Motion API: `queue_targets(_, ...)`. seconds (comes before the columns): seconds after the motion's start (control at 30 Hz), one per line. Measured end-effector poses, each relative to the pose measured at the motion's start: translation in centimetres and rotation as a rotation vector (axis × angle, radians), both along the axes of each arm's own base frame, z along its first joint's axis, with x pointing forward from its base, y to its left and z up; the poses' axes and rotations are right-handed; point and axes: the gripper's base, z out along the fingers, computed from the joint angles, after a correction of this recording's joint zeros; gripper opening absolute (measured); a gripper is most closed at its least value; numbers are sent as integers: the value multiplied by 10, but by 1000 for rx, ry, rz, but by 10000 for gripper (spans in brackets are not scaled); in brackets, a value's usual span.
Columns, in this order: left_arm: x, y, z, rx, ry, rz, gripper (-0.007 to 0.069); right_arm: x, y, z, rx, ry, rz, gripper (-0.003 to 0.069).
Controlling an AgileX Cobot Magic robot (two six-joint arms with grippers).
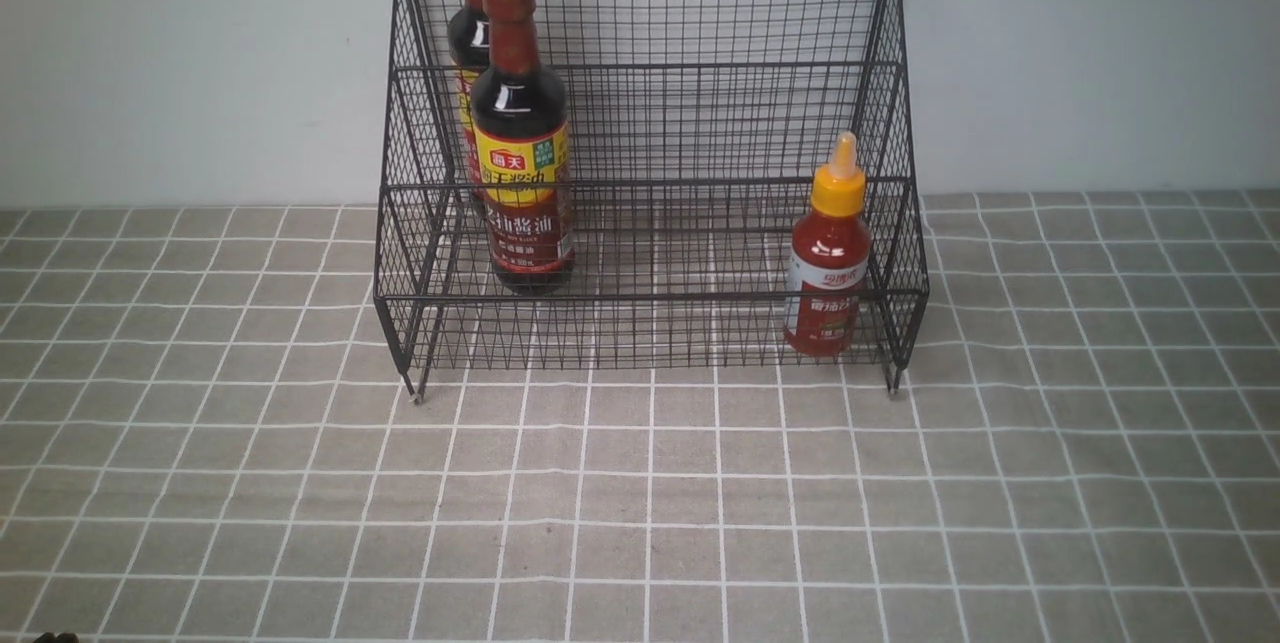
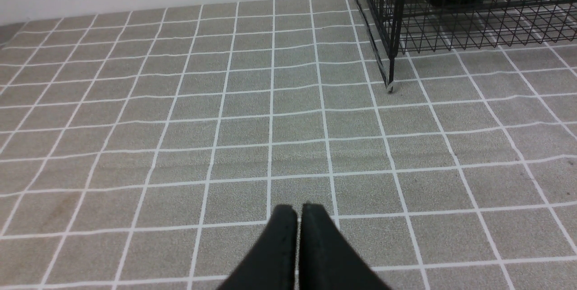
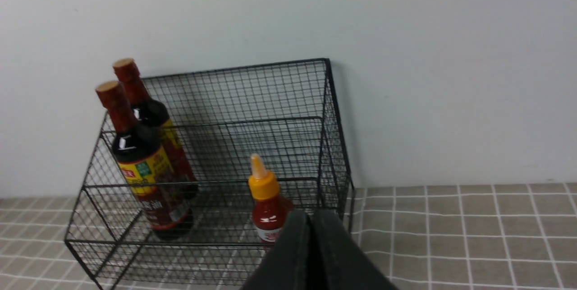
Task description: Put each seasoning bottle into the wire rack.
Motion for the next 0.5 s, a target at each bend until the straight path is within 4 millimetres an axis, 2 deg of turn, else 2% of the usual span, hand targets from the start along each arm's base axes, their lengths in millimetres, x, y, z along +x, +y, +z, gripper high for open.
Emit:
queue_targets(0.13,0,0,0,0,0,0,-6,-1,3,-10,57,26,27,-11)
queue_targets(0.27,0,0,0,0,0,0,-6,-1,3,-12,41,34,27,-11)
queue_targets(0.5,0,0,0,0,0,0,-6,2,0,-11,-129,-77,11,-11)
